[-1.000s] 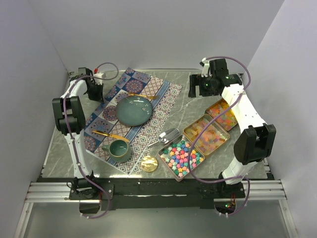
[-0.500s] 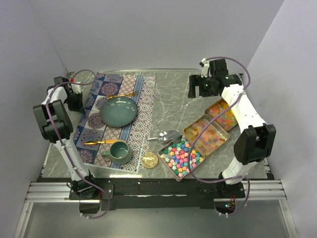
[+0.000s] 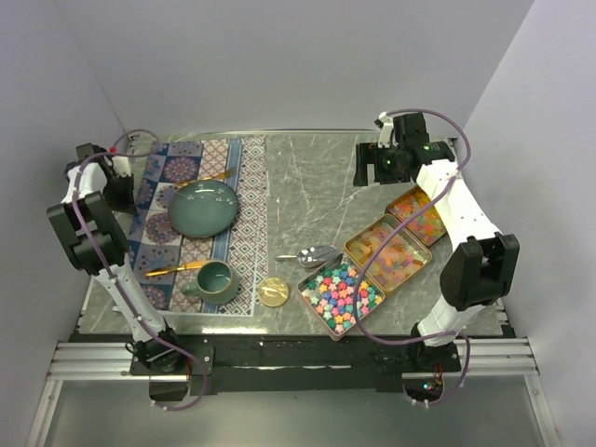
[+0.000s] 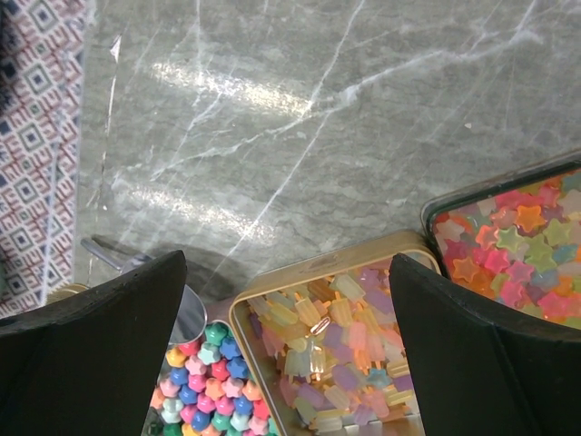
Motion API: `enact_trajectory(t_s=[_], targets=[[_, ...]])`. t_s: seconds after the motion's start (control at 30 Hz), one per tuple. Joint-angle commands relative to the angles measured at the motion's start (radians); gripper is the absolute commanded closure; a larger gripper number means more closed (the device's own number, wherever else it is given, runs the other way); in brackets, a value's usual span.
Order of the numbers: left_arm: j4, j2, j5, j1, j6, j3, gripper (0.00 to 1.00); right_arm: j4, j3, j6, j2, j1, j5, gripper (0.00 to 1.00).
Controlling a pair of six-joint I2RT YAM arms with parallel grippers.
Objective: Pack the candies
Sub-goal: Move the distractor to the center of the board, then move the storage box to the center of the board.
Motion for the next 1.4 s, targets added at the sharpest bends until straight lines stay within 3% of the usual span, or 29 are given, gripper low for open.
enact_trajectory(t_s=[0.0, 0.17, 0.2, 0.23, 0.27, 0.37, 0.47, 0.6, 0.63, 0.77, 0.9, 0.93, 1.0, 1.23, 1.37], targets=[[0.096, 0.008, -0.126, 0.052, 0.077, 0.121, 0.99, 0.027, -0.018, -0.013, -0.073, 0.007, 0.03, 0.0], [0.085, 0.069, -0.126, 0.056, 0.054, 0.242, 0.98, 0.026, -0.032, -0.014, -0.086, 0.007, 0.009, 0.0], [0.078, 0.077, -0.129, 0.054, 0.047, 0.257, 0.94, 0.023, -0.033, -0.014, -0.087, 0.007, 0.004, 0.0], [0.075, 0.083, -0.134, 0.052, 0.041, 0.269, 0.84, 0.024, -0.036, -0.014, -0.09, 0.007, 0.004, 0.0], [0.076, 0.081, -0.14, 0.049, 0.028, 0.265, 0.64, 0.024, -0.038, -0.014, -0.092, 0.007, 0.006, 0.0], [0.091, 0.037, -0.154, 0.04, -0.013, 0.237, 0.43, 0.024, -0.044, -0.04, -0.103, 0.007, 0.017, 0.0], [0.157, -0.052, -0.172, 0.011, -0.096, 0.23, 0.35, 0.018, -0.059, -0.051, -0.118, 0.005, 0.039, 0.0], [0.194, -0.185, -0.062, -0.081, -0.085, 0.219, 0.29, 0.004, -0.113, -0.094, -0.156, -0.008, 0.047, 0.0], [0.182, -0.231, 0.052, -0.134, -0.056, 0.202, 0.28, -0.004, -0.137, -0.097, -0.168, -0.033, 0.029, 0.0], [0.125, -0.336, 0.242, -0.3, -0.067, 0.11, 0.25, -0.036, -0.16, -0.037, -0.166, -0.172, -0.092, 0.0], [0.171, -0.446, 0.3, -0.447, -0.185, -0.025, 0.26, -0.077, -0.147, -0.127, -0.162, -0.255, -0.135, 0.0], [0.182, -0.463, 0.309, -0.528, -0.214, -0.072, 0.25, -0.097, -0.136, -0.141, -0.165, -0.258, -0.128, 0.0], [0.185, -0.491, 0.332, -0.59, -0.245, -0.112, 0.21, -0.114, -0.136, -0.161, -0.179, -0.266, -0.094, 0.0], [0.186, -0.52, 0.343, -0.936, -0.161, -0.316, 0.21, -0.181, -0.271, -0.318, -0.271, -0.271, -0.085, 0.0], [0.231, -0.495, 0.343, -1.018, -0.145, -0.388, 0.21, -0.143, -0.401, -0.497, -0.345, -0.272, -0.034, 0.0]])
